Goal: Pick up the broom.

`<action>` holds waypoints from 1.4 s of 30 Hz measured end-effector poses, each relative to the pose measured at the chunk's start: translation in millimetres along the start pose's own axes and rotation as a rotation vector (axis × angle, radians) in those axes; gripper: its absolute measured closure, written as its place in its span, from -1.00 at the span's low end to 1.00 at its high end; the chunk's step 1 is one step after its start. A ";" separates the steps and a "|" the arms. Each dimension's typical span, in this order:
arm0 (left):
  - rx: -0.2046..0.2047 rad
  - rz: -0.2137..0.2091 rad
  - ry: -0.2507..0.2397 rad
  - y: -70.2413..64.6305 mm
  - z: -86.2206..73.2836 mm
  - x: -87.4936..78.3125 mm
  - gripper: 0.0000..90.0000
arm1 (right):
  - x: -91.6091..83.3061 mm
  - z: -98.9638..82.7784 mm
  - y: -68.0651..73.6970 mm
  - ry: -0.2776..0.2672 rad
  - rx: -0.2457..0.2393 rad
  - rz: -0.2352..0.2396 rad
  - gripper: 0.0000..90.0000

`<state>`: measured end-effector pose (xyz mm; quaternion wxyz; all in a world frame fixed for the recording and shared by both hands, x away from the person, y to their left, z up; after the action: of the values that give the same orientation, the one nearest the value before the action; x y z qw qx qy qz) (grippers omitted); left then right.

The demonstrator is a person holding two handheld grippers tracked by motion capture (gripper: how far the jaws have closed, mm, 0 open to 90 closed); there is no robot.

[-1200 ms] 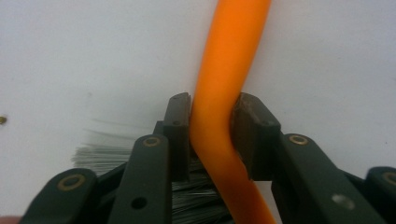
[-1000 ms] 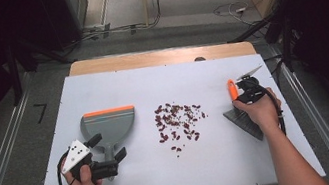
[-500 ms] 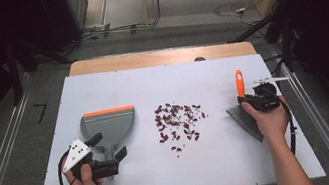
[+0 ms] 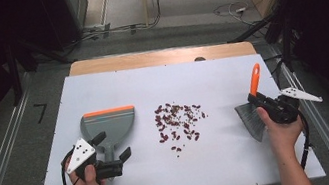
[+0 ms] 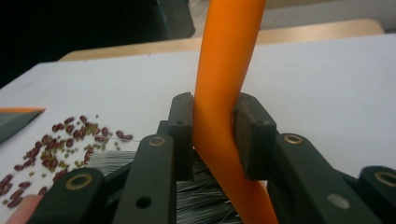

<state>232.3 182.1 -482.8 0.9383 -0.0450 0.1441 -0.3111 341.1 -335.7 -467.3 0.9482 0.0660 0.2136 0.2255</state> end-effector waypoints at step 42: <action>0.025 -0.223 0.007 -70.4 43.0 59.5 -1.00 | -5.9 34.3 128.0 -0.166 -0.086 0.271 0.54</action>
<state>250.4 89.9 -443.9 0.8978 -0.0481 0.1378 -0.4155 300.0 -225.6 -405.9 0.9255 0.0721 0.1140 0.3538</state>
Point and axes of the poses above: each handheld gripper's, and its own axes: x roughly forward along the jaws, z roughly out of its top, y roughly to its left, the point moved 2 cm from there along x, roughly forward along the jaws, and after that the axes turned 2 degrees about -x, right-handed, at the moved point
